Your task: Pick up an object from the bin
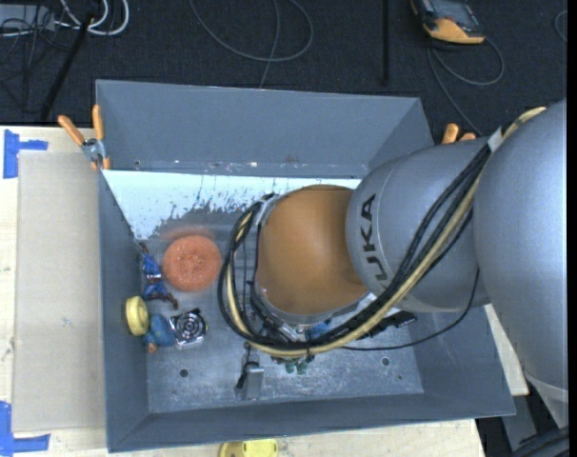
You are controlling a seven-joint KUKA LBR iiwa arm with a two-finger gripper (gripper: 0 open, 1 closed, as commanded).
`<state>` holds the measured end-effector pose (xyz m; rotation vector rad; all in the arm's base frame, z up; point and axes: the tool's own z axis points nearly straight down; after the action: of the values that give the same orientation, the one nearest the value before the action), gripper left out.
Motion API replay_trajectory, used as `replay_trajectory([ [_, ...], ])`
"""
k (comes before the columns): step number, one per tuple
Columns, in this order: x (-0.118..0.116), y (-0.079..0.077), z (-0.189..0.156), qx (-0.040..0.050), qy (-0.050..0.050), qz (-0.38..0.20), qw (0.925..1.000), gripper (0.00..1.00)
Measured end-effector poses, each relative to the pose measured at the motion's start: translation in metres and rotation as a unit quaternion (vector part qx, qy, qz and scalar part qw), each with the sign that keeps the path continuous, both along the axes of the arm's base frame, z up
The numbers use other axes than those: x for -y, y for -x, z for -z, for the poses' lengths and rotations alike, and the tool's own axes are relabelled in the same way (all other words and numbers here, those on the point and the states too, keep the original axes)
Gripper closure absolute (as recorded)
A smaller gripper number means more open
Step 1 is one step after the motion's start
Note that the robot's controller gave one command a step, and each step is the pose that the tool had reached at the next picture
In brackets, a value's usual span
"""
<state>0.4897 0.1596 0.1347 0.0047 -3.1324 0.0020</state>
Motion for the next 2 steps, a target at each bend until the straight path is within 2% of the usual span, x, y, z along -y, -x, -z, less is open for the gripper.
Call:
replay_trajectory([
  [1,0.001,-0.002,-0.004,0.0033,-0.001,0.002,1.0000,0.00],
  [2,0.038,-0.026,-0.019,0.0031,-0.002,-0.028,0.9996,0.00],
])
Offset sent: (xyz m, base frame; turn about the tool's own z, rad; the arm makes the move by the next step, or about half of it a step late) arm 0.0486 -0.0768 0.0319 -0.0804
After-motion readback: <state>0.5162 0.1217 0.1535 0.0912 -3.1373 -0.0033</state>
